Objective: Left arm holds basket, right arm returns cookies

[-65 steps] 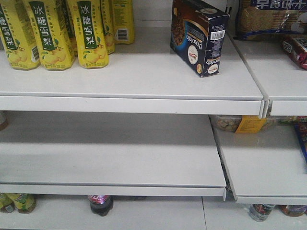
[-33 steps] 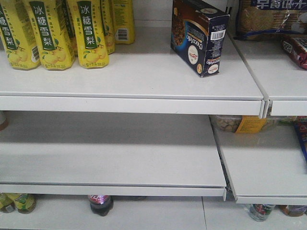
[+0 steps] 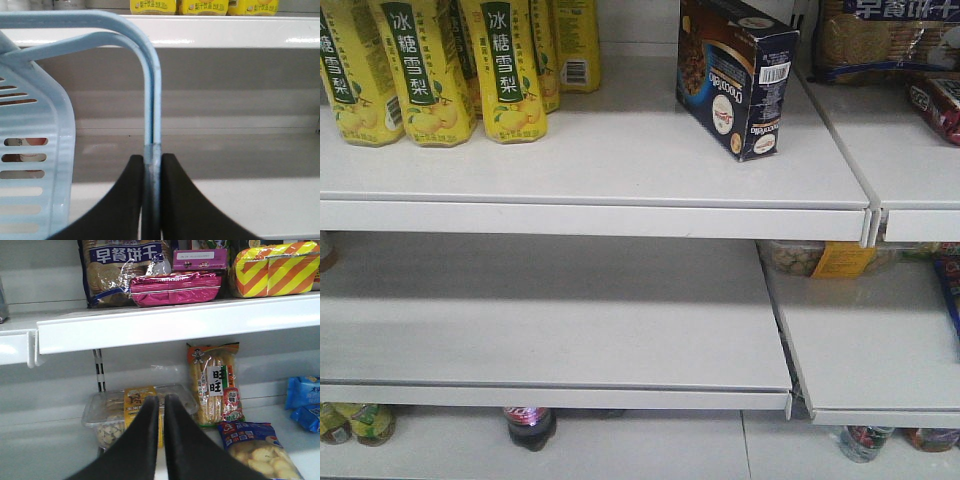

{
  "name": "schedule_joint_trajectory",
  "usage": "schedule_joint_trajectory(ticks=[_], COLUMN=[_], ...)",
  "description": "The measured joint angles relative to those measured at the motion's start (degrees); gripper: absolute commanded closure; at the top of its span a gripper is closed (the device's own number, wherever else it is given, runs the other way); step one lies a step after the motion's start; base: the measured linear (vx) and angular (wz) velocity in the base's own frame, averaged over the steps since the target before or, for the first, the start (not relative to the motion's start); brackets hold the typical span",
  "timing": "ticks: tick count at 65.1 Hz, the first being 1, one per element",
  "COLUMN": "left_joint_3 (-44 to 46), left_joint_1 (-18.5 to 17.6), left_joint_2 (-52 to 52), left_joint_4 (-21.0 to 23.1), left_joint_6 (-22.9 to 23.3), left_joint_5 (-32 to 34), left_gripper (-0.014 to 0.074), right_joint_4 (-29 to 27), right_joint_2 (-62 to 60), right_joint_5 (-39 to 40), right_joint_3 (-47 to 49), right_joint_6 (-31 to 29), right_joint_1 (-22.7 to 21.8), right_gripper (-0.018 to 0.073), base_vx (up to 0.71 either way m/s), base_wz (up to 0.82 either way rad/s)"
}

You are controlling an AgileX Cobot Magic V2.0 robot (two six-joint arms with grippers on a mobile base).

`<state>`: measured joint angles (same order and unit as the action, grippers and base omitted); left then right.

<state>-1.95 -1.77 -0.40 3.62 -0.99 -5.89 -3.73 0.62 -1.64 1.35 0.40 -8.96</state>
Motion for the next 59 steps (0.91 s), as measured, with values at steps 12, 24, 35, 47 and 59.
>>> schedule_joint_trajectory(ticks=[12,24,35,47,59], left_joint_3=[0.0,0.0,0.0,0.0,0.0], left_joint_1=[0.0,0.0,0.0,0.0,0.0], left_joint_2=[0.0,0.0,0.0,0.0,0.0], left_joint_4=[0.0,0.0,0.0,0.0,0.0], left_joint_6=[0.0,0.0,0.0,0.0,0.0], left_joint_5=[0.0,0.0,0.0,0.0,0.0], left_gripper=[0.0599,0.0599,0.0599,0.0599,0.0599], right_joint_4=[0.0,0.16,0.16,0.16,0.16], right_joint_2=[-1.23,-1.25,-1.25,-1.25,-1.25], right_joint_5=[2.94,-0.76,-5.35,-7.01,-6.76], right_joint_3=[-2.94,-2.94,-2.94,-2.94,-2.94], right_joint_6=[0.19,-0.02,-0.4,-0.4,-0.4], right_joint_1=[2.92,3.83,3.83,3.83,3.83], right_gripper=[0.0562,0.0562,0.0562,0.0562,0.0562], base_vx=[0.0,0.0,0.0,0.0,0.0], base_wz=[0.0,0.0,0.0,0.0,0.0])
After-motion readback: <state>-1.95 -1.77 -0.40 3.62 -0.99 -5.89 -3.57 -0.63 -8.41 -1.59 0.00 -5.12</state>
